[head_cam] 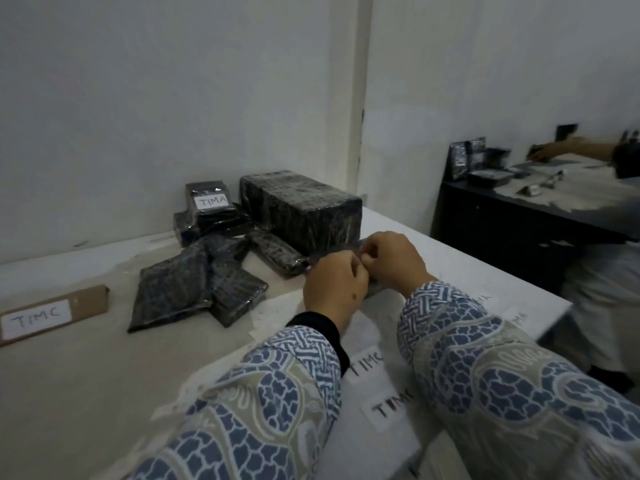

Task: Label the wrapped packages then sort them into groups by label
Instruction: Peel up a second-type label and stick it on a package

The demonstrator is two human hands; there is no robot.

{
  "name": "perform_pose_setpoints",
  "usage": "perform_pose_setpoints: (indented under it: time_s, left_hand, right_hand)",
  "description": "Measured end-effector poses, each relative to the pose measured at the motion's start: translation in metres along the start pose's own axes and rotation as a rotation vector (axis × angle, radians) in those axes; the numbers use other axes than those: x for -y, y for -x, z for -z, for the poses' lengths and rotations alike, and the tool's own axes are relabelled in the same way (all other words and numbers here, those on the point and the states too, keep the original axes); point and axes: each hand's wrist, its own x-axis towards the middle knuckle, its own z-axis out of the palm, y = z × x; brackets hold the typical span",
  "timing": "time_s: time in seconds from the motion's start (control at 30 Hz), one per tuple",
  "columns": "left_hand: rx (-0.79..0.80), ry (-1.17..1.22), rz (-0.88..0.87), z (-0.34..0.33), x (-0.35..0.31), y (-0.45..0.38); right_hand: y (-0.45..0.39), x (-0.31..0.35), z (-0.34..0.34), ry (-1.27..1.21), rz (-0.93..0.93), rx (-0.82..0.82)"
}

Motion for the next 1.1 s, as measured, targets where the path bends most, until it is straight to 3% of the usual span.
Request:
perform_pose_setpoints:
  time_s: [0.23,0.43,0.6,1.1]
  left_hand:
    - [0.096,-0.111,-0.093,-0.041,-0.024,0.034]
    - [0.214,-0.112,-0.002,-0.055,-0.019,0.044]
    - [0.281,-0.255,-0.028,-0.057,-0.017,0.043]
    - [0.284,-0.325,-0.073,-0.06,-0.016,0.045]
  right_hand:
    - [0.041,-0.057,0.012,-0.03,-0.147,-0.005]
    - [0.06,-0.084,0.01,-0.065,-0.25,0.06]
    - [0.059,-0.094,0.012,-0.122,-0.293,0.042]
    - [0.047,-0.092,0.003,-0.068,-0.298,0.023]
